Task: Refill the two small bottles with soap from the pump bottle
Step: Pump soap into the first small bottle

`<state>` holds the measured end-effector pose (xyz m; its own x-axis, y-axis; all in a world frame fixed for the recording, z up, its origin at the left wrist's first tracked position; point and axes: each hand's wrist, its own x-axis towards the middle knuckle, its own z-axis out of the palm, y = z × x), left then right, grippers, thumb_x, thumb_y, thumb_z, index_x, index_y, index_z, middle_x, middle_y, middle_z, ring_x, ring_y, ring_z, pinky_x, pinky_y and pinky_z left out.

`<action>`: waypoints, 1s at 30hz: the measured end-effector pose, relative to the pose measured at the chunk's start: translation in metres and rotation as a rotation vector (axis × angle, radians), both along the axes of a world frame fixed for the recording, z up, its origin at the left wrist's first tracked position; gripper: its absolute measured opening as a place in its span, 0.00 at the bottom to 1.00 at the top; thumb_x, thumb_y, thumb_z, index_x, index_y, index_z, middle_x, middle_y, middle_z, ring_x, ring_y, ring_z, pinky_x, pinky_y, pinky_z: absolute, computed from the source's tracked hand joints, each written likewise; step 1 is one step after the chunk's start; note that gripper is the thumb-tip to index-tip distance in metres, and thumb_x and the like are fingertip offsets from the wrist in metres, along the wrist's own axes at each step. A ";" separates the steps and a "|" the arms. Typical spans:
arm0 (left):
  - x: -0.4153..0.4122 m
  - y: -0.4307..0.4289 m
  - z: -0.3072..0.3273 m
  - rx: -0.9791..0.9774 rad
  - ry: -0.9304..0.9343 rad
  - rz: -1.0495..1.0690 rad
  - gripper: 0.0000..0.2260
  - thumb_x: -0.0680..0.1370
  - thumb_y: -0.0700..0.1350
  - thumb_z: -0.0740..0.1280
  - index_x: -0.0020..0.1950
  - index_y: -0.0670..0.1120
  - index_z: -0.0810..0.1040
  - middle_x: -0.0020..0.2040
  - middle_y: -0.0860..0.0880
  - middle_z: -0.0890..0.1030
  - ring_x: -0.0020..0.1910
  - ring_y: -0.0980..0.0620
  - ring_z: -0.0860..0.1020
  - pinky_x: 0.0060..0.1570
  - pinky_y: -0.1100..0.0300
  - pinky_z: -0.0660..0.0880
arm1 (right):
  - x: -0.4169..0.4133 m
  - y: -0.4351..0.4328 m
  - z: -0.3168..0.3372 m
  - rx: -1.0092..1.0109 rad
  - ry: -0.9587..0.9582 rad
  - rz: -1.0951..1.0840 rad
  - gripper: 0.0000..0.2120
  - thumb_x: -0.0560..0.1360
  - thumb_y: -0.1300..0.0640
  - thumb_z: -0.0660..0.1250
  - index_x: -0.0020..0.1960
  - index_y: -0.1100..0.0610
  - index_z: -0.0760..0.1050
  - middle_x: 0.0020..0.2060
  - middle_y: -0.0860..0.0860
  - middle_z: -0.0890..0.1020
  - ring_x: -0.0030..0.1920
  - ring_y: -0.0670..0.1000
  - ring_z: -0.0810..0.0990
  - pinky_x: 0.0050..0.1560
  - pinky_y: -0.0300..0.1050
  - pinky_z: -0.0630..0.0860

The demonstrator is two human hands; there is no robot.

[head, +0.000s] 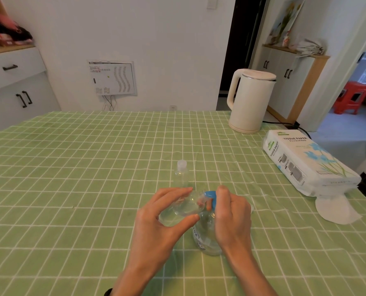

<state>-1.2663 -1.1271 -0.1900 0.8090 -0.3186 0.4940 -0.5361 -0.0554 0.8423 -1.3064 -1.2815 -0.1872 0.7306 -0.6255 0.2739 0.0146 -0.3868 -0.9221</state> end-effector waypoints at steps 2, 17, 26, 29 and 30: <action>0.000 0.000 0.001 -0.003 0.000 0.001 0.21 0.69 0.56 0.79 0.62 0.61 0.85 0.58 0.60 0.85 0.60 0.57 0.83 0.59 0.72 0.74 | 0.000 0.000 0.000 0.018 0.004 -0.002 0.33 0.76 0.34 0.48 0.27 0.52 0.80 0.27 0.42 0.84 0.30 0.45 0.80 0.38 0.52 0.75; 0.000 0.000 0.000 0.000 0.008 -0.008 0.21 0.69 0.55 0.79 0.62 0.62 0.84 0.58 0.60 0.85 0.61 0.56 0.83 0.60 0.70 0.76 | 0.001 -0.002 0.001 -0.058 -0.003 0.010 0.32 0.73 0.39 0.49 0.30 0.63 0.78 0.30 0.58 0.85 0.34 0.61 0.81 0.39 0.62 0.79; 0.000 0.000 0.002 -0.015 0.007 -0.002 0.21 0.69 0.55 0.79 0.61 0.60 0.85 0.58 0.59 0.86 0.60 0.56 0.84 0.58 0.73 0.73 | -0.001 0.002 0.002 0.005 0.007 0.009 0.32 0.78 0.32 0.48 0.24 0.42 0.76 0.21 0.37 0.76 0.26 0.43 0.75 0.37 0.46 0.69; 0.000 -0.001 0.002 -0.021 0.005 -0.001 0.21 0.69 0.54 0.79 0.61 0.60 0.85 0.58 0.59 0.86 0.60 0.56 0.84 0.58 0.73 0.73 | -0.001 0.001 0.003 0.022 0.006 0.018 0.32 0.77 0.32 0.48 0.24 0.44 0.76 0.21 0.39 0.76 0.26 0.44 0.74 0.37 0.47 0.69; 0.000 -0.001 0.002 -0.022 0.004 -0.002 0.21 0.69 0.54 0.79 0.61 0.60 0.85 0.58 0.59 0.86 0.60 0.56 0.84 0.58 0.72 0.74 | -0.001 0.001 0.004 0.027 0.002 0.026 0.31 0.77 0.33 0.48 0.25 0.46 0.76 0.22 0.41 0.77 0.26 0.45 0.75 0.36 0.48 0.70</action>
